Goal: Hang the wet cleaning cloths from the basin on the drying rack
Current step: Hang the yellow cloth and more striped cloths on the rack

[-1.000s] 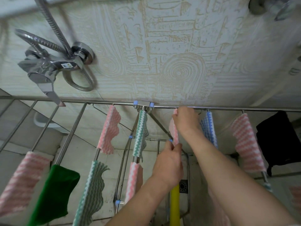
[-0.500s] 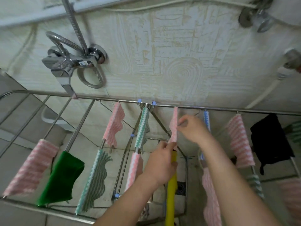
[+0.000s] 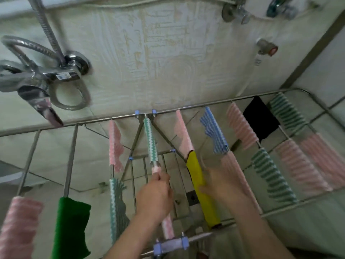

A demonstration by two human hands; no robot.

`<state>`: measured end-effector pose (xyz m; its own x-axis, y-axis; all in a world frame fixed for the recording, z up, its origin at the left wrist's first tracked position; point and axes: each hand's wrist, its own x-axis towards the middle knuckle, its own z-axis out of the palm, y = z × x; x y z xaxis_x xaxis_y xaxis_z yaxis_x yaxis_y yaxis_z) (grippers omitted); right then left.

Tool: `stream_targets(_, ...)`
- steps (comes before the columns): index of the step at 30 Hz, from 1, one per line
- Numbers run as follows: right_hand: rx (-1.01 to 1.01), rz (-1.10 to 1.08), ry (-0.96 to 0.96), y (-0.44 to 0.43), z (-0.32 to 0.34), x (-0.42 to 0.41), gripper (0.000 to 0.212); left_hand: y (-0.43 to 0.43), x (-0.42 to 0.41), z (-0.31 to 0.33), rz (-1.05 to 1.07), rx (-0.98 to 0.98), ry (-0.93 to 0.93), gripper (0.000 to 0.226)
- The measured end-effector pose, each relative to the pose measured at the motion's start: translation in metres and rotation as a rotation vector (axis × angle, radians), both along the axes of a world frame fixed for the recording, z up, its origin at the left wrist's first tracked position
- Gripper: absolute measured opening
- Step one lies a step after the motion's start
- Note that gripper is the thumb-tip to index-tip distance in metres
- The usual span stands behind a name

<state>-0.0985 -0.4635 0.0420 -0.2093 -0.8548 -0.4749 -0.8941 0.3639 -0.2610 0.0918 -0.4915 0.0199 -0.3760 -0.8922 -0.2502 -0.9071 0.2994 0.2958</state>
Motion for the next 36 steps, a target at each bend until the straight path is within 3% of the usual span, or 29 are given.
stream_targets(3,0.045,-0.041,0.029,0.026,-0.005,0.006,0.052,0.009,0.013,-0.001,-0.064,0.100,0.044,0.062)
stream_targets(6,0.040,-0.141,0.049,0.042,-0.024,0.015,0.025,0.010,0.016,0.002,-0.079,0.187,0.096,0.069)
stream_targets(8,0.010,-0.225,0.043,0.048,-0.034,0.022,0.012,0.009,0.018,0.003,-0.069,0.210,0.125,0.064)
stream_targets(12,-0.109,-0.280,0.063,0.060,-0.042,0.035,0.014,0.008,0.019,0.004,-0.025,0.234,0.134,0.057)
stream_targets(17,-0.341,-0.338,-0.087,0.093,-0.023,0.042,0.023,0.023,0.020,0.008,-0.045,0.171,0.129,0.057)
stream_targets(20,-0.507,-0.374,-0.076,0.125,-0.004,0.044,0.023,0.037,0.017,0.014,-0.045,0.107,0.224,0.050)
stream_targets(22,-0.546,-0.424,-0.072,0.138,0.001,0.045,0.021,0.044,0.016,0.022,-0.024,0.124,0.372,0.029)
stream_targets(24,-0.572,-0.513,-0.091,0.167,0.009,0.047,0.023,0.067,0.011,0.034,-0.063,0.154,0.523,0.017)
stream_targets(29,-0.674,-0.712,-0.148,0.226,0.028,0.053,0.018,0.105,-0.012,0.053,-0.250,0.120,0.725,0.023)
stream_targets(33,-0.741,-0.947,-0.228,0.283,0.040,0.063,0.014,0.148,-0.030,0.060,-0.474,0.159,0.720,0.023)
stream_targets(36,-0.761,-1.137,-0.355,0.325,0.050,0.074,0.014,0.179,-0.039,0.058,-0.686,0.204,0.699,0.043)
